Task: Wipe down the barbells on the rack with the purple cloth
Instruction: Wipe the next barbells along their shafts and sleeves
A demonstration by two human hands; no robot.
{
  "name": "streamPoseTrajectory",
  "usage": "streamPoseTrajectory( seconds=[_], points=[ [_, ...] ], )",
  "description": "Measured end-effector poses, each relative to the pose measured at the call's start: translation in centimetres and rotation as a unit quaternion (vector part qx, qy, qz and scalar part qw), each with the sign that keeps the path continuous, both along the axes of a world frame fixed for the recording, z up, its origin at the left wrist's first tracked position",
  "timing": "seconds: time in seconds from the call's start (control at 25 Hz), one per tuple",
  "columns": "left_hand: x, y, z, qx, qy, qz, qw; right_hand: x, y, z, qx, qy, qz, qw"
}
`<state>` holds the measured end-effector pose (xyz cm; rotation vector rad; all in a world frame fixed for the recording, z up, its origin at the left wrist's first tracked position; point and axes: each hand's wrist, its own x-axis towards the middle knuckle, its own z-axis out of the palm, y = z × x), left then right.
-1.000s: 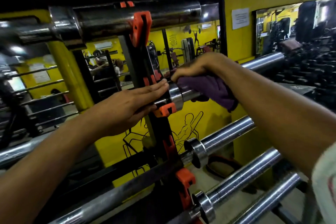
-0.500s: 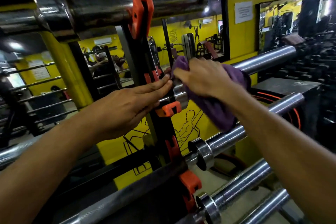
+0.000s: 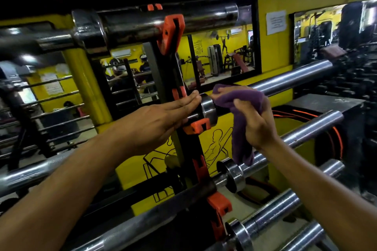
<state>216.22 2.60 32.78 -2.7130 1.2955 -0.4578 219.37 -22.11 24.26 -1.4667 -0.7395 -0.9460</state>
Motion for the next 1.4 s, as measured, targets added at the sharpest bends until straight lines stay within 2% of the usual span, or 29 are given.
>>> streamPoseTrajectory(
  seconds=[0.08,0.16,0.2,0.28,0.32,0.4,0.48,0.56,0.64,0.68,0.76,0.8,0.84,0.92,1.0,1.08,1.12,1.2,1.28,1.4],
  points=[
    [-0.1,-0.1,0.2,0.005,0.009,0.025,1.000,-2.3,-0.9,-0.9,0.013,0.008,0.084,0.996],
    [-0.9,-0.8,0.4,-0.002,-0.008,0.052,0.999,-4.2,-2.8,-1.7,-0.029,0.056,0.144,0.988],
    [-1.7,-1.5,0.4,-0.034,-0.034,0.038,0.998,-4.8,-3.9,-2.1,-0.040,0.084,0.149,0.984],
    [-4.3,-4.0,-0.6,-0.154,-0.064,-0.002,0.986,-5.6,-5.2,-2.6,0.016,0.131,0.157,0.979],
    [-5.8,-6.0,-1.3,-0.195,-0.056,-0.019,0.979,-6.1,-5.8,-2.4,0.075,0.163,0.155,0.971],
    [-8.2,-10.4,-3.6,-0.184,-0.023,-0.010,0.983,-7.0,-7.0,-1.7,0.142,0.208,0.141,0.957],
    [-8.7,-14.0,-5.9,-0.165,0.022,0.028,0.986,-7.9,-8.2,-0.8,0.129,0.225,0.125,0.958],
    [-7.0,-15.6,-6.8,-0.247,0.064,0.018,0.967,-8.7,-9.2,-0.4,0.134,0.232,0.143,0.953],
    [-5.3,-16.5,-7.5,-0.287,0.091,0.004,0.954,-8.9,-11.1,-1.7,0.112,0.225,0.079,0.965],
    [-4.9,-16.8,-8.0,-0.290,0.105,0.004,0.951,-8.9,-12.3,-2.8,0.064,0.210,-0.013,0.975],
    [-4.2,-17.6,-8.6,-0.293,0.155,0.017,0.943,-9.6,-14.0,-5.4,-0.012,0.185,-0.246,0.951],
    [-3.9,-17.9,-9.0,-0.293,0.183,0.031,0.938,-10.5,-14.6,-7.2,0.033,0.188,-0.313,0.930],
    [-3.6,-18.3,-9.2,-0.291,0.206,0.044,0.933,-11.7,-14.4,-9.4,0.111,0.194,-0.334,0.916],
    [-3.5,-19.4,-10.1,-0.279,0.222,0.051,0.933,-13.7,-12.5,-14.9,0.248,0.257,-0.287,0.889],
    [-4.8,-20.6,-11.5,-0.243,0.196,0.019,0.950,-16.0,-8.5,-18.9,0.354,0.374,-0.115,0.849],
    [-7.1,-22.2,-14.1,-0.145,0.171,-0.067,0.972,-17.9,-6.4,-19.8,0.486,0.458,0.063,0.741],
    [-8.7,-22.8,-15.6,-0.083,0.162,-0.108,0.977,-18.5,-6.4,-19.9,0.528,0.457,0.113,0.707],
    [-11.2,-23.4,-18.2,-0.007,0.144,-0.165,0.976,-19.5,-6.8,-18.8,0.596,0.396,0.128,0.687],
    [-11.8,-22.8,-19.4,-0.008,0.157,-0.170,0.973,-19.7,-7.1,-18.5,0.614,0.392,0.125,0.673],
    [-10.7,-21.5,-20.1,-0.028,0.176,-0.183,0.967,-18.9,-8.6,-21.4,0.629,0.403,0.111,0.655]
  ],
)
